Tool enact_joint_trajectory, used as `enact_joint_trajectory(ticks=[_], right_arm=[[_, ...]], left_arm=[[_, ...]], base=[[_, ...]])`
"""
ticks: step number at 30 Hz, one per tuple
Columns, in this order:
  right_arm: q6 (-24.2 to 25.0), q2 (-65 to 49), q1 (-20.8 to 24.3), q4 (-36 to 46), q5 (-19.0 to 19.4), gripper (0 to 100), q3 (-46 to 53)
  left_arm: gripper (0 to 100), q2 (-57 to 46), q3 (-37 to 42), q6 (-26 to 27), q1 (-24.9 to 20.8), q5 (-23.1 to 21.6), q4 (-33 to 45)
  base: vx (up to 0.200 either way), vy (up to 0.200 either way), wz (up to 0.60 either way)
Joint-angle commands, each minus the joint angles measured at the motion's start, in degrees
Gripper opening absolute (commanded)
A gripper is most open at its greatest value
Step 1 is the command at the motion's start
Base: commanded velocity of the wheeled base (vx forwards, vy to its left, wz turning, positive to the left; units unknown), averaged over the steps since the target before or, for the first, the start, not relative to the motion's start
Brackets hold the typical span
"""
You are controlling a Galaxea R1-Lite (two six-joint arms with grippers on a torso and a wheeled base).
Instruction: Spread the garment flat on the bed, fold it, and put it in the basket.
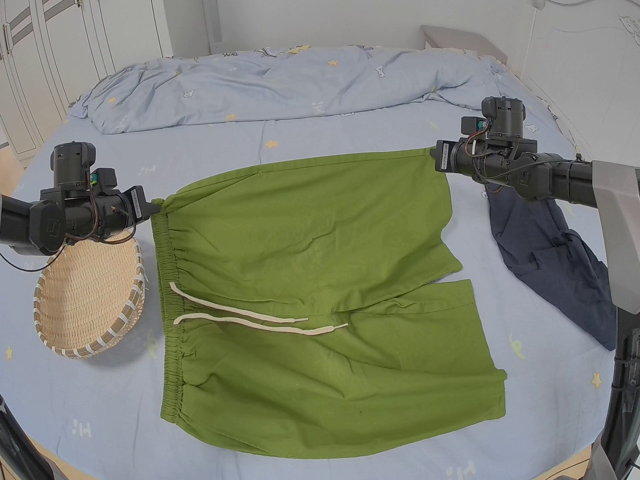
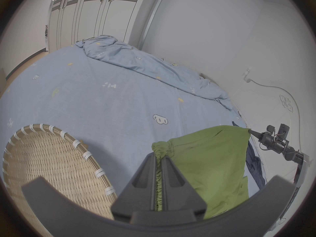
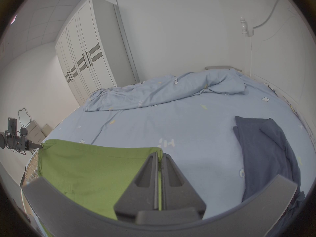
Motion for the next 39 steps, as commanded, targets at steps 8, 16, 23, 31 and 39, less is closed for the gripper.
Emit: enact_joint_trajectory(ticks=[8, 16, 23, 31, 39], right_arm=[[0.02, 1.12, -0.20, -1.89, -0.07, 0, -0.10], [0.11, 1.65, -0.29, -2.06, -0.07, 0, -0.10], [0.02, 2.35, -0.02, -2.77, 0.02, 100, -0.10], [0.11, 2.71, -0.11, -2.85, 0.02, 100, -0.10], [6.70, -3.18, -2.48, 0.49, -0.95, 100, 4.28]], left_arm=[[0, 2.17, -1.51, -0.01, -0.17, 0.03, -0.01], [0, 2.70, -2.04, -0.01, -0.34, 0.03, -0.01], [100, 3.84, -3.62, -0.01, -0.52, 0.12, -0.01], [100, 4.98, -5.29, -0.01, -2.10, 0.82, -0.10], [100, 0.59, -2.39, -0.36, -3.15, 2.14, -2.38]], base=[[0.000, 0.000, 0.00], [0.000, 0.000, 0.00], [0.000, 0.000, 0.00], [0.000, 0.000, 0.00], [0.000, 0.000, 0.00]])
